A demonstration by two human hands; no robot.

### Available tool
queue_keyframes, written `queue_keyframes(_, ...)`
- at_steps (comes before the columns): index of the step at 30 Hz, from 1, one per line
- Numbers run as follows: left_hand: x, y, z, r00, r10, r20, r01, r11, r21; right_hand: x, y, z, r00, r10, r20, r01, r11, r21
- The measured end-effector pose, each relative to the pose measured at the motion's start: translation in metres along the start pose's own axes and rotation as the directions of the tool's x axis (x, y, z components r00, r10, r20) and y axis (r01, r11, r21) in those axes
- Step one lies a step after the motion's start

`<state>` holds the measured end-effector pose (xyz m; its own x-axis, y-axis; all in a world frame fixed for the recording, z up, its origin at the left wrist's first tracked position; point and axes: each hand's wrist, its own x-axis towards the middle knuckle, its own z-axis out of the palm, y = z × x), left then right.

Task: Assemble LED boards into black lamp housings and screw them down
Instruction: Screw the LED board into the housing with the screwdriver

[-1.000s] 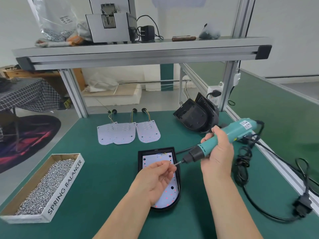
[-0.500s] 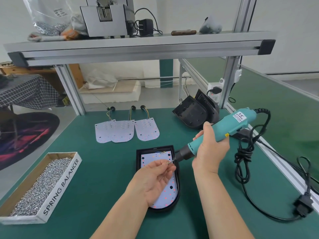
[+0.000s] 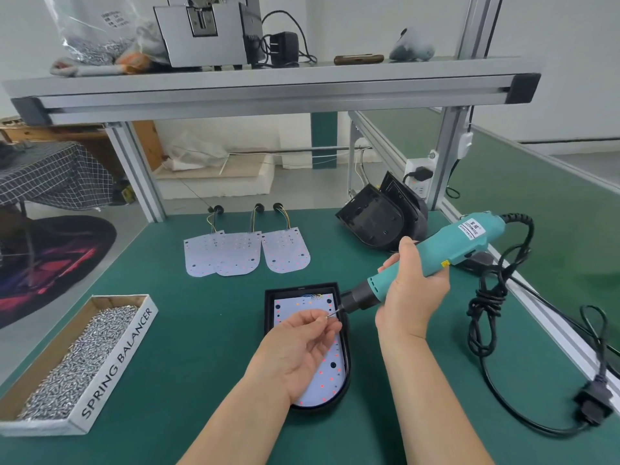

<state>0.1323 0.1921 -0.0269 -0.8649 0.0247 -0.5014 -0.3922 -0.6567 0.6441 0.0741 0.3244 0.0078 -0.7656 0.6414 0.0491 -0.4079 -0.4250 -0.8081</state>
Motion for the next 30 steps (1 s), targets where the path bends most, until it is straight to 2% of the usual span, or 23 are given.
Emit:
queue_keyframes(9, -0.001, -0.005, 0.004, 0.998, 0.066, -0.021, -0.066, 0.998, -0.002, -0.004, -0.002, 0.001, 0.998, -0.058, -0.005, 0.058, 0.998, -0.033)
queue_keyframes(14, -0.005, -0.011, 0.005, 0.989, 0.143, -0.03, -0.142, 0.989, 0.041, -0.002, 0.0, -0.002, 0.999, 0.003, -0.054, -0.005, 1.0, -0.025)
queue_keyframes(17, -0.006, -0.012, 0.007, 0.987, 0.15, -0.051, -0.148, 0.988, 0.046, 0.0, 0.001, -0.005, 0.999, 0.037, -0.015, -0.038, 0.999, -0.028)
queue_keyframes(24, -0.009, -0.014, 0.009, 0.983, 0.179, -0.046, -0.175, 0.981, 0.087, -0.002, 0.001, -0.005, 1.0, -0.005, -0.009, 0.005, 0.999, -0.05)
queue_keyframes(30, -0.016, -0.013, 0.01, 0.98, 0.196, -0.037, -0.185, 0.963, 0.198, 0.0, -0.003, -0.004, 0.999, -0.036, -0.004, 0.036, 0.999, -0.039)
